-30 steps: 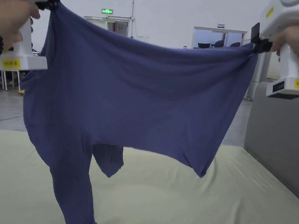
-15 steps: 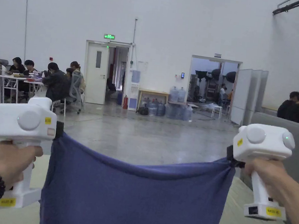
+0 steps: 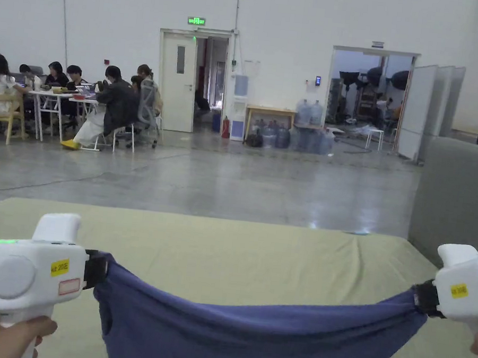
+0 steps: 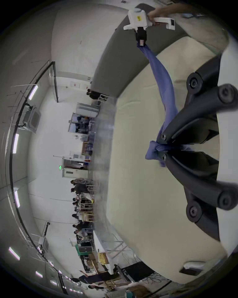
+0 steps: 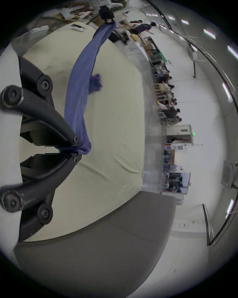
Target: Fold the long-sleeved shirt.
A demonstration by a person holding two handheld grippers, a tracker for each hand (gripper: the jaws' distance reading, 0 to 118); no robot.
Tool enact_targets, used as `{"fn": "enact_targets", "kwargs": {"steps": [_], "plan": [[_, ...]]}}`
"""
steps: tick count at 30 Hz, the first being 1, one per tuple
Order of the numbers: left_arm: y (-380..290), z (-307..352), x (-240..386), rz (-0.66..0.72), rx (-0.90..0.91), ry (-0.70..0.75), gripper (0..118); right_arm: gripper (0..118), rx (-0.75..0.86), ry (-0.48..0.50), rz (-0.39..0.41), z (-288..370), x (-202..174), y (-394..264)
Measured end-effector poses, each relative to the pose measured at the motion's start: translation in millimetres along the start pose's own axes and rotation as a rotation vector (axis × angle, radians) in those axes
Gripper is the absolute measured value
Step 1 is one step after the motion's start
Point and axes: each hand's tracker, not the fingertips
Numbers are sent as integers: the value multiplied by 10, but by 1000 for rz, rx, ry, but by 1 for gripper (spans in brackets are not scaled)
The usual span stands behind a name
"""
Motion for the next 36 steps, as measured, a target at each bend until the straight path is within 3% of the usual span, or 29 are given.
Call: {"fn": "enact_targets", "kwargs": {"steps": [6, 12, 14, 19, 22, 23, 24, 25, 26, 29, 31, 32, 33, 34, 35, 36], "plan": [[-1403, 705, 69, -38, -289, -23, 0, 2, -178, 65, 88, 496, -101, -1471], [-2519, 767, 66, -66, -561, 3, 0, 3, -464, 79, 219, 300, -154, -2586], [-2716, 753, 65, -67, -616, 21, 0, 3, -530, 39, 278, 189, -202, -2816], [-2821, 749, 62, -66, -638, 24, 0, 3, -574, 56, 233, 67, -175, -2991], [-2754, 761, 38, -30, -621, -1, 4, 13, -575, 53, 203, 64, -144, -2962], [-2712, 770, 16, -12, -610, -17, 9, 19, -568, 63, 182, 84, -122, -2932], [-2672, 775, -2, 0, -612, -19, 50, 57, -560, 72, 165, 127, -83, -2913], [-2634, 809, -5, 7, -616, -25, 92, 86, -554, 68, 159, 162, -63, -2879], [-2592, 832, -16, 6, -610, -28, 114, 95, -531, 57, 155, 208, -47, -2836], [-2391, 895, -29, 7, -559, -38, 118, 95, -436, 28, 138, 403, 7, -2624], [-2241, 866, -36, 19, -541, -29, 115, 90, -392, 23, 81, 474, 27, -2481], [-2174, 857, -35, 30, -512, -32, 105, 71, -363, 21, 63, 521, 8, -2430], [-2089, 829, -15, 33, -474, -46, 62, 16, -325, 30, 58, 547, -10, -2390], [-2005, 759, 11, 18, -469, -48, 12, 0, -328, 31, 61, 527, -36, -2370], [-1944, 670, 38, 13, -469, -44, 0, 0, -324, 26, 57, 499, -75, -2387], [-1856, 541, 74, 10, -454, -50, 0, 0, -323, 31, 61, 465, -107, -2390]]}}
